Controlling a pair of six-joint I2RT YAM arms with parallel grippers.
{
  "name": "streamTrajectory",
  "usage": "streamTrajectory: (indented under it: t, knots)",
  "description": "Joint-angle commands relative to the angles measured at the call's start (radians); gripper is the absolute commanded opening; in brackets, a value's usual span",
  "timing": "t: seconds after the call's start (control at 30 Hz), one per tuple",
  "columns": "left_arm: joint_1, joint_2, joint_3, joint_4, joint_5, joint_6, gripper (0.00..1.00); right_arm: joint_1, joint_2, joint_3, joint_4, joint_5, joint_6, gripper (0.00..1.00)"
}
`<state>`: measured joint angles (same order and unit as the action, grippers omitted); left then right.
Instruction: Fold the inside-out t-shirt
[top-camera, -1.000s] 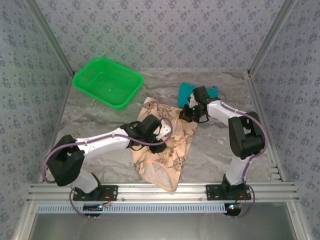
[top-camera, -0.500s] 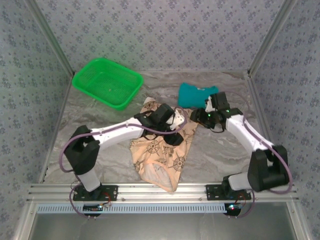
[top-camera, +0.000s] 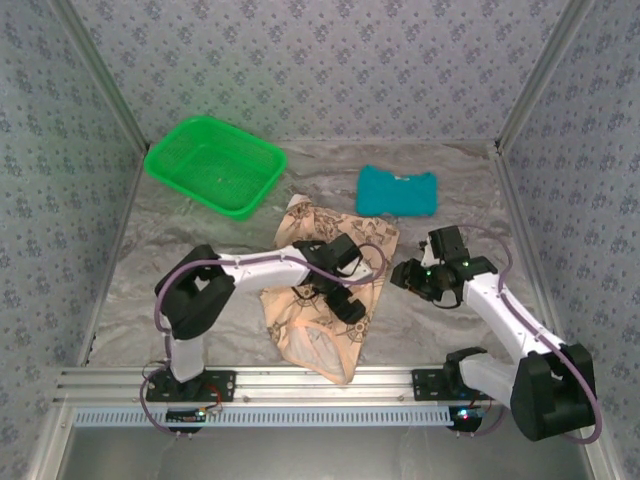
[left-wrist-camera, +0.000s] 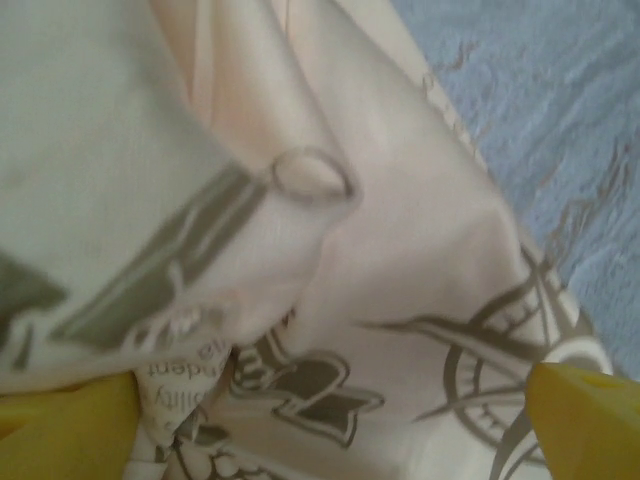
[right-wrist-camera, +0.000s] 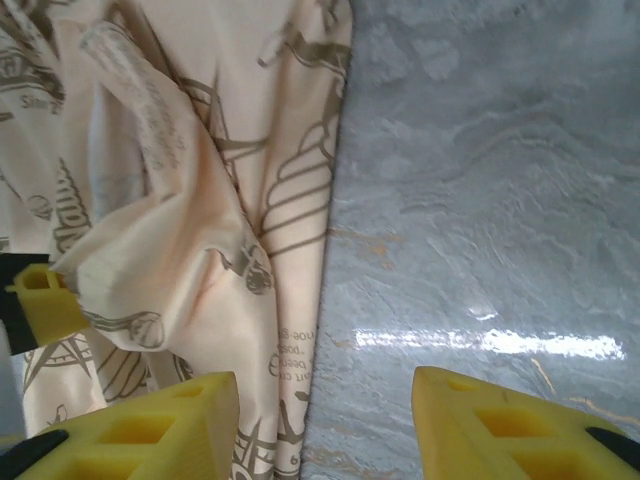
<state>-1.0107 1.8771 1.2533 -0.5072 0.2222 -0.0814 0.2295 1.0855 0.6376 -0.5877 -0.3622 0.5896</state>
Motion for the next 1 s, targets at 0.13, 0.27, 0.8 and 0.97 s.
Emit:
streamTrajectory:
  t: [0.13, 0.27, 0.8, 0.97]
  knots:
    - [-0.006, 0.163, 0.173, -0.110, -0.211, -0.090, 1.00, -0.009, -0.024, -0.020, 0.008, 0.018, 0.024, 0.51]
    - [-0.002, 0.205, 0.174, -0.102, -0.233, -0.137, 0.98, -0.010, -0.020, -0.018, 0.005, -0.003, 0.007, 0.50]
    - [0.105, -0.072, 0.189, -0.088, 0.114, 0.140, 0.95, -0.081, 0.023, 0.037, -0.079, 0.066, 0.031, 0.50]
    - [-0.031, -0.108, 0.053, -0.165, 0.116, 0.352, 0.92, -0.106, 0.000, 0.051, -0.080, 0.007, 0.032, 0.50]
